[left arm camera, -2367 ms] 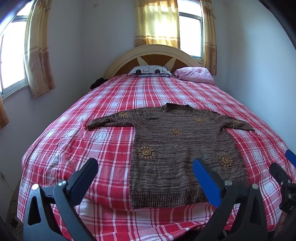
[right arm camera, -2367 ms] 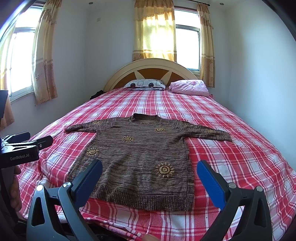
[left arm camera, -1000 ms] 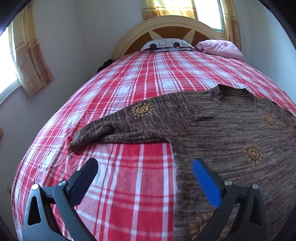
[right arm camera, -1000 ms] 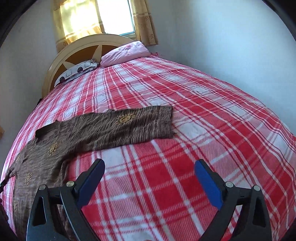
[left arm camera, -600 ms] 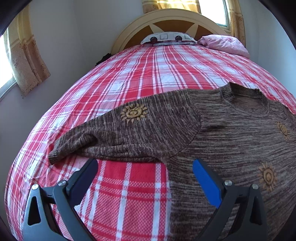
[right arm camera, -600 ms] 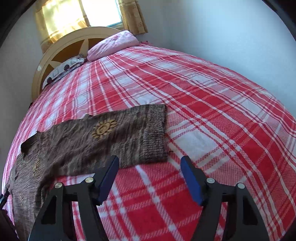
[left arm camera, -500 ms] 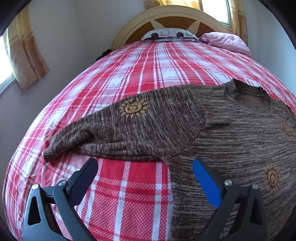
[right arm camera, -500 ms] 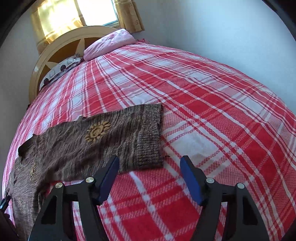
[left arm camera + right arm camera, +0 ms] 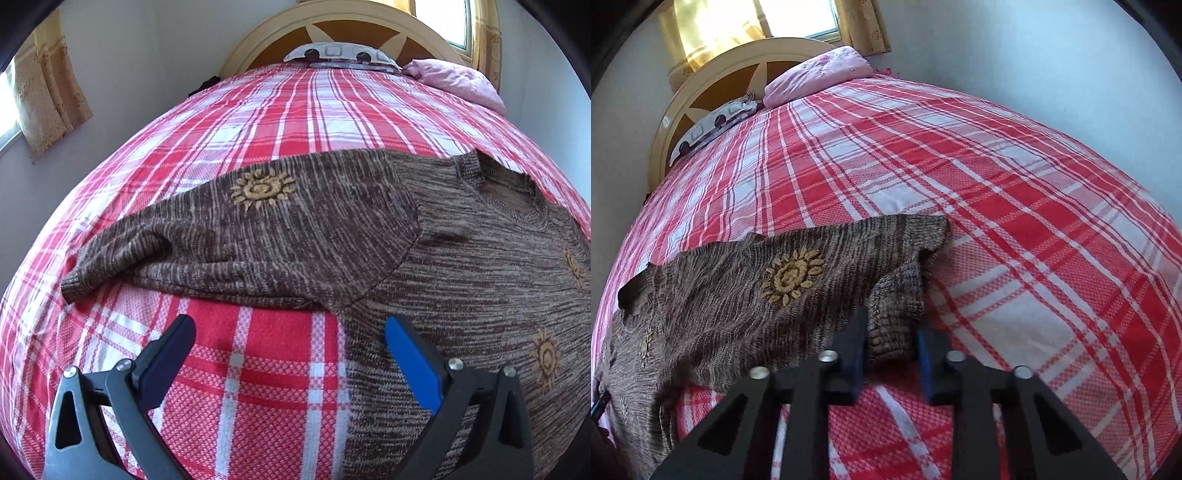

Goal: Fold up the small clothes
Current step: 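Fold the held sleeve across the sweater body with the right gripper, then release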

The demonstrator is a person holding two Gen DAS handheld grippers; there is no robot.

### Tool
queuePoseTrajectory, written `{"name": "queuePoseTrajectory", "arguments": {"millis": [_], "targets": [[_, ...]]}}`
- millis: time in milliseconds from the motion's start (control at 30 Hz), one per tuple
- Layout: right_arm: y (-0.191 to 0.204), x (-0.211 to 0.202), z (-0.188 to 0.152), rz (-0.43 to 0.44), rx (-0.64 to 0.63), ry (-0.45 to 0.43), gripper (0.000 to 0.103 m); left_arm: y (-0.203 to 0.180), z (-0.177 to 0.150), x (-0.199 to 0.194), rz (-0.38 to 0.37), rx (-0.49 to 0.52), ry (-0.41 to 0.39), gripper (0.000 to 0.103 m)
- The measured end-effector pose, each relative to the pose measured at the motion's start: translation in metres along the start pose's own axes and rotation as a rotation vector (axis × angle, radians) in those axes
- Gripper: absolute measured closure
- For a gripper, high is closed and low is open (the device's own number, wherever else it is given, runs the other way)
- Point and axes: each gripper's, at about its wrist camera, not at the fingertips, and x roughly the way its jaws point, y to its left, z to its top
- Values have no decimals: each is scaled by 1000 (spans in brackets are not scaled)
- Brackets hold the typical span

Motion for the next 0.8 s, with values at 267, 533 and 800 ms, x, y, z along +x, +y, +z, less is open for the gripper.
{"name": "queuePoseTrajectory", "arguments": {"millis": [267,533,800], "targets": [[55,-17,11,-15,-146,-68,91,0,-1,0,-9,-3,-2,0],[150,-42,7,44,-369,-161,91,1,-2,0,-21,-8,0,0],[245,-46,-31,149,-558,-164,91,1,-2,0,-21,-8,-2,0]]}}
